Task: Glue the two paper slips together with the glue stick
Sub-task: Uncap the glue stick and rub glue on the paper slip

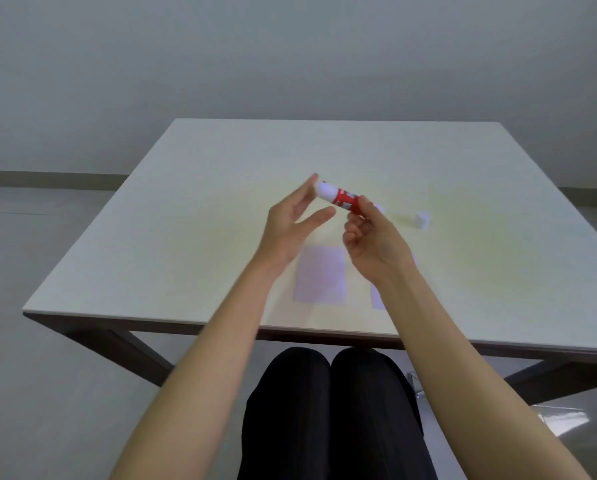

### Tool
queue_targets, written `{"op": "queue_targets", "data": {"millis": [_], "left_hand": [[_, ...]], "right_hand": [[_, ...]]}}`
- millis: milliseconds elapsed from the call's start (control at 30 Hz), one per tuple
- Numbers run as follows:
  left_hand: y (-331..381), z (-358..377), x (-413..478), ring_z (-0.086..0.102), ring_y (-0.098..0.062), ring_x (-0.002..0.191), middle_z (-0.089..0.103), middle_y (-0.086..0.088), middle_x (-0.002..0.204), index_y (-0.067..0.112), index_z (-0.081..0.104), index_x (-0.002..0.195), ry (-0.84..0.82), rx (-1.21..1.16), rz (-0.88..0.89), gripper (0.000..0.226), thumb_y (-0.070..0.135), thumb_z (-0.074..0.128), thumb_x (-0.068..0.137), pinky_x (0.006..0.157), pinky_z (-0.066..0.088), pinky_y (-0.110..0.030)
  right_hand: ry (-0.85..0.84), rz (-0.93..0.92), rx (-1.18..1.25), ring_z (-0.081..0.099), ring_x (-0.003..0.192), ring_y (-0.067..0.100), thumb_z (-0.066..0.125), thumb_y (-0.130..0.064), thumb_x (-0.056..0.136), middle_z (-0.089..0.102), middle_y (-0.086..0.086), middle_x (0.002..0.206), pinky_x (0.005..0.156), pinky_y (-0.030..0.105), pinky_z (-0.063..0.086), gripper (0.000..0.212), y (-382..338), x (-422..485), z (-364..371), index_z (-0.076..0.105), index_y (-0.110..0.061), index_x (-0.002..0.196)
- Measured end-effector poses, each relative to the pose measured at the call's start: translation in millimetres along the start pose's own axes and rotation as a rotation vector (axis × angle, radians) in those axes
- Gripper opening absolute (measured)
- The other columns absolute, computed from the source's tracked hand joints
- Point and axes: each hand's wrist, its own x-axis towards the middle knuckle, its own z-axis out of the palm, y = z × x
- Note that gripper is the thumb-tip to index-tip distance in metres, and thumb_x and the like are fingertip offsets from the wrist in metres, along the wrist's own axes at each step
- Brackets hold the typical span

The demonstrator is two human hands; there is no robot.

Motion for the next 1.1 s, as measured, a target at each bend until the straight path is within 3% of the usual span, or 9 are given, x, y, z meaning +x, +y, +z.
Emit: {"op": "queue_targets", "data": {"millis": [67,133,267,467,600,667,800,1000,1100], "left_hand": [[7.6,-32.5,0.5,0.041,0.0,0.131,0.048,0.008,0.142,0.023,0.039,0.142,-0.121,0.22,-0.038,0.068,0.011,0.07,0.083,0.11,0.033,-0.021],[8.3,-66.2,-2.0,0.032,-0.003,0.139,0.039,0.009,0.149,0.029,0.038,0.142,-0.285,0.574,-0.146,0.069,0.025,0.071,0.082,0.116,0.023,-0.027],[-7.9,-80.4,-9.7,-0.002,-0.01,0.148,0.011,0.012,0.159,0.035,0.019,0.149,-0.574,1.057,-0.281,0.081,0.051,0.061,0.082,0.12,-0.002,-0.047],[-27.2,-66.9,-13.3,-0.016,-0.01,0.146,-0.005,0.019,0.159,0.037,0.006,0.15,-0.62,1.245,-0.101,0.089,0.068,0.05,0.08,0.114,-0.018,-0.05],[-31.1,-66.8,-11.7,-0.016,-0.01,0.146,-0.006,0.02,0.159,0.037,0.007,0.15,-0.618,1.277,-0.094,0.094,0.072,0.051,0.075,0.115,-0.015,-0.052],[-30.6,-66.0,-11.2,-0.016,-0.01,0.146,-0.005,0.021,0.159,0.037,0.007,0.15,-0.614,1.278,-0.098,0.095,0.071,0.053,0.074,0.115,-0.015,-0.052],[-30.2,-65.1,-11.5,-0.015,-0.009,0.146,-0.004,0.021,0.159,0.038,0.007,0.15,-0.601,1.268,-0.111,0.095,0.07,0.055,0.074,0.115,-0.014,-0.055],[-27.5,-64.2,-11.1,-0.016,-0.011,0.146,-0.007,0.019,0.159,0.036,0.005,0.15,-0.633,1.319,-0.121,0.094,0.07,0.052,0.076,0.115,-0.014,-0.053],[-26.6,-63.4,-11.2,-0.015,-0.011,0.146,-0.008,0.019,0.159,0.036,0.004,0.15,-0.632,1.328,-0.128,0.095,0.071,0.051,0.075,0.116,-0.013,-0.053]], "right_hand": [[0.128,-0.086,-0.026,0.048,0.043,0.01,0.059,-0.017,0.091,0.048,-0.001,0.064,0.043,0.017,0.042,0.015,-11.3,3.0,-10.0,0.055,-0.015,0.076],[0.193,-0.166,-0.161,0.056,0.047,0.016,0.055,-0.015,0.091,0.06,0.001,0.061,0.047,0.022,0.049,0.015,-19.8,3.6,-22.3,0.054,-0.013,0.076],[0.146,-0.261,-0.54,0.063,0.054,0.024,0.05,-0.007,0.089,0.072,0.008,0.064,0.057,0.029,0.058,0.01,-1.8,0.7,-25.8,0.056,-0.008,0.081],[0.077,-0.397,-1.093,0.072,0.076,0.019,0.062,-0.018,0.079,0.074,-0.002,0.076,0.076,0.035,0.058,0.009,29.2,-6.4,-17.9,0.069,-0.016,0.084],[0.078,-0.469,-1.28,0.065,0.076,0.011,0.065,-0.02,0.08,0.072,-0.004,0.081,0.067,0.013,0.047,0.008,31.6,-8.6,-15.1,0.07,-0.017,0.086],[0.015,-0.523,-1.329,0.06,0.068,0.012,0.066,-0.017,0.08,0.071,0.001,0.075,0.059,0.012,0.043,0.007,33.3,-14.2,-12.0,0.07,-0.013,0.083],[-0.202,-0.495,-1.426,0.06,0.069,0.029,0.063,-0.014,0.076,0.069,0.017,0.074,0.063,0.037,0.049,0.012,40.8,-25.1,-9.3,0.066,-0.003,0.077],[0.044,-0.482,-1.321,0.064,0.075,0.01,0.067,-0.018,0.079,0.074,-0.001,0.082,0.067,0.018,0.048,0.01,19.3,-10.5,-17.2,0.072,-0.015,0.087],[-0.034,-0.478,-1.334,0.061,0.066,0.001,0.069,-0.019,0.077,0.071,-0.009,0.073,0.058,0.011,0.045,0.006,28.7,-20.3,-17.4,0.072,-0.018,0.082]]}}
